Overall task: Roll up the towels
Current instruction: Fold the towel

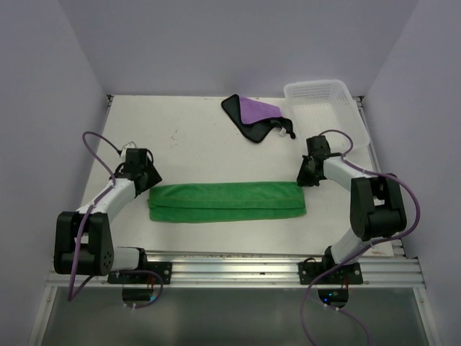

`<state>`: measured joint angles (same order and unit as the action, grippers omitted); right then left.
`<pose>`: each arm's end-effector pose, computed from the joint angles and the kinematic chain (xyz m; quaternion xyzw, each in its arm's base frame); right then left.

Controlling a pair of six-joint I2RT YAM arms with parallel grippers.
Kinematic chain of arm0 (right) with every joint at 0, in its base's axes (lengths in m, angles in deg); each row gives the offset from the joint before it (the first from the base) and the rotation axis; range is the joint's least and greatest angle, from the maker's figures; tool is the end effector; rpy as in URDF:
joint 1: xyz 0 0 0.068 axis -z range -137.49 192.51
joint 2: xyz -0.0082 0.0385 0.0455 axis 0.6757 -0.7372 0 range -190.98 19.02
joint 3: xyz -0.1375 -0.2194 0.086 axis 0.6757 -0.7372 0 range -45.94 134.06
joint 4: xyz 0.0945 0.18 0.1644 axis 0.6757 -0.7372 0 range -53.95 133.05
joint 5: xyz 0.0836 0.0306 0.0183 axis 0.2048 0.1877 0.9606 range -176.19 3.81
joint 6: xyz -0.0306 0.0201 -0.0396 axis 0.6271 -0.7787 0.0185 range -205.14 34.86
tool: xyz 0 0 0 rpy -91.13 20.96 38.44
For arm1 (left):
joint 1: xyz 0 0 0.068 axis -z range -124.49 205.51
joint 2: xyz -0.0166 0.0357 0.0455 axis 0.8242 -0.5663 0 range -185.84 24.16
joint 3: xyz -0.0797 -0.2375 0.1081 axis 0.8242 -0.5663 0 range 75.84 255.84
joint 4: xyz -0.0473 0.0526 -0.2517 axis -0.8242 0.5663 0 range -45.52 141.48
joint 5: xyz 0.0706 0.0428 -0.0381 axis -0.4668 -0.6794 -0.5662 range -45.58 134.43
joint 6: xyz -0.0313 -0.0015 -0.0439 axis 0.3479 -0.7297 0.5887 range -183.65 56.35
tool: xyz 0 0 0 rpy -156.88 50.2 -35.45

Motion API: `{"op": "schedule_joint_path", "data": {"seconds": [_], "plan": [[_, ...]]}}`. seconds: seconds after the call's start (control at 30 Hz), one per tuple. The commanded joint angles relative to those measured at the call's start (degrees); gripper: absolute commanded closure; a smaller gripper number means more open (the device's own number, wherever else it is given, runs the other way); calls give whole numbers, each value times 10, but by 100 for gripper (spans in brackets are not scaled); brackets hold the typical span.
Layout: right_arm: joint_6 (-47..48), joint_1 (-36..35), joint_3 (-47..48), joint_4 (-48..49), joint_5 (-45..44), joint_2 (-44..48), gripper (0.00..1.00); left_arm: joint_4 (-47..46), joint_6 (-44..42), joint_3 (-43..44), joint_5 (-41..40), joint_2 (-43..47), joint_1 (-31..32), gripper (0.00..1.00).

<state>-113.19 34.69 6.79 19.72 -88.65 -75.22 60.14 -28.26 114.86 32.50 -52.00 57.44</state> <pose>0.3065 0.0405 0.1602 0.1761 0.9598 0.0471 0.2136 0.2544 -0.0013 0.1831 -0.3031 0.8932 -0.0083 0.3321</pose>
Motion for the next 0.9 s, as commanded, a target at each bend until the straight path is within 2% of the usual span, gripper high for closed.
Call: {"op": "schedule_joint_path", "data": {"seconds": [0.0,0.5,0.57,0.7,0.8,0.83,0.87], "plan": [[1,3,-3,13,10,-17,100,-7,-6,1,1,-9,-4,43],[4,2,-8,24,21,-27,100,-9,13,-35,-12,-36,-4,51],[5,3,-6,22,19,-27,100,-16,10,-35,-12,-47,-4,59],[5,3,-5,22,19,-24,100,-30,7,-36,-18,-59,-4,64],[7,2,-3,19,18,-24,100,-36,4,-36,-15,-60,-4,73],[8,3,-3,20,19,-24,100,-38,2,-36,-15,-60,-5,76],[7,3,-3,19,20,-24,100,-39,1,-38,-14,-58,-5,84]]}}
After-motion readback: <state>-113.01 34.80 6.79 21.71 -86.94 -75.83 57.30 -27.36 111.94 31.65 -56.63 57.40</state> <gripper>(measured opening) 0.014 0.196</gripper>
